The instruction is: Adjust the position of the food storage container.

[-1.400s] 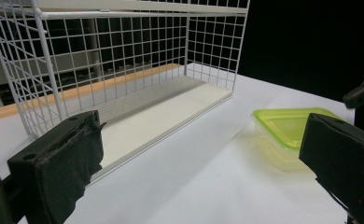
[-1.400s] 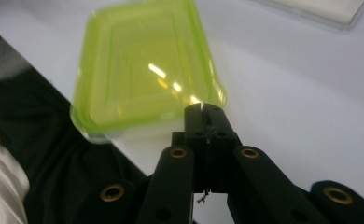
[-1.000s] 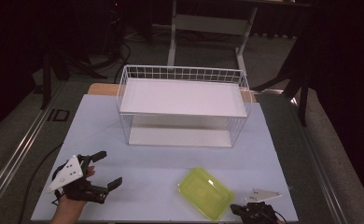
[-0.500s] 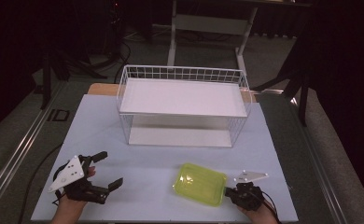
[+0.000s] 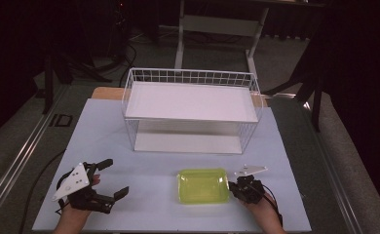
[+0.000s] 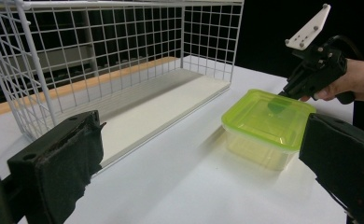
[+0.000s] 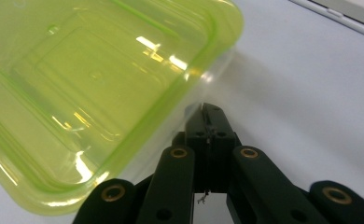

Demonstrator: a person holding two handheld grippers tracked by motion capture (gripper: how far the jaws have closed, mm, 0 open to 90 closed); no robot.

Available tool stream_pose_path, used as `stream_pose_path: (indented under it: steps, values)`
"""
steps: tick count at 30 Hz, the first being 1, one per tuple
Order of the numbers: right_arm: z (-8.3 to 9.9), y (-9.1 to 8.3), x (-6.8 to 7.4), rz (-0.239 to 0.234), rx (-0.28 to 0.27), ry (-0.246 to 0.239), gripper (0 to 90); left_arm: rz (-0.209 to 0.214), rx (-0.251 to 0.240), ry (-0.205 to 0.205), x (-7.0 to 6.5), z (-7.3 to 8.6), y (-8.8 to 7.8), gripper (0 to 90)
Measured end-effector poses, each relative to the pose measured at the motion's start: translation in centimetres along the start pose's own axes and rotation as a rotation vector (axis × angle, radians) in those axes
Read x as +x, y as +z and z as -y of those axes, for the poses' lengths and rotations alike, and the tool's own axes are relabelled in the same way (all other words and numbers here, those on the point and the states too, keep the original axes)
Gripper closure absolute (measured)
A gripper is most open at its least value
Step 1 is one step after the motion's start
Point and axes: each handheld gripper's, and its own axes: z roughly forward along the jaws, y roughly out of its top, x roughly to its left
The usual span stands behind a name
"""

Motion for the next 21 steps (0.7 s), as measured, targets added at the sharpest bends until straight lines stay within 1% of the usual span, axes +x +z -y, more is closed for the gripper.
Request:
stream_pose_path:
  steps: [2, 5, 6, 7, 9, 14, 21]
  values:
    - [0.3, -0.2, -0.1, 0.007, -0.003, -0.001, 90.0, -0.001, -0.001, 0.0, 0.0, 0.0, 0.0, 0.4]
    - [0.6, -0.5, 0.0, 0.003, -0.002, 0.003, 90.0, -0.001, -0.001, 0.0, 0.0, 0.0, 0.0, 0.4]
    - [0.8, -0.5, 0.2, -0.004, 0.006, 0.005, 90.0, -0.001, 0.003, 0.0, -0.1, 0.0, 0.1, 0.4]
    - [1.2, -0.5, 0.6, -0.023, 0.016, 0.01, 90.0, -0.001, 0.005, 0.004, -0.1, 0.0, 0.1, 0.4]
    - [1.3, -0.4, 1.1, -0.041, 0.019, 0.0, 90.0, 0.001, 0.009, 0.006, -0.2, 0.0, 0.1, 0.4]
    - [0.7, 0.1, 1.7, -0.047, 0.028, -0.011, 90.0, 0.006, 0.009, 0.003, -0.2, 0.0, 0.2, 0.4]
    - [-0.7, 1.1, 2.5, -0.07, 0.019, -0.025, 90.0, 0.007, 0.013, -0.002, -0.1, 0.1, 0.2, 0.4]
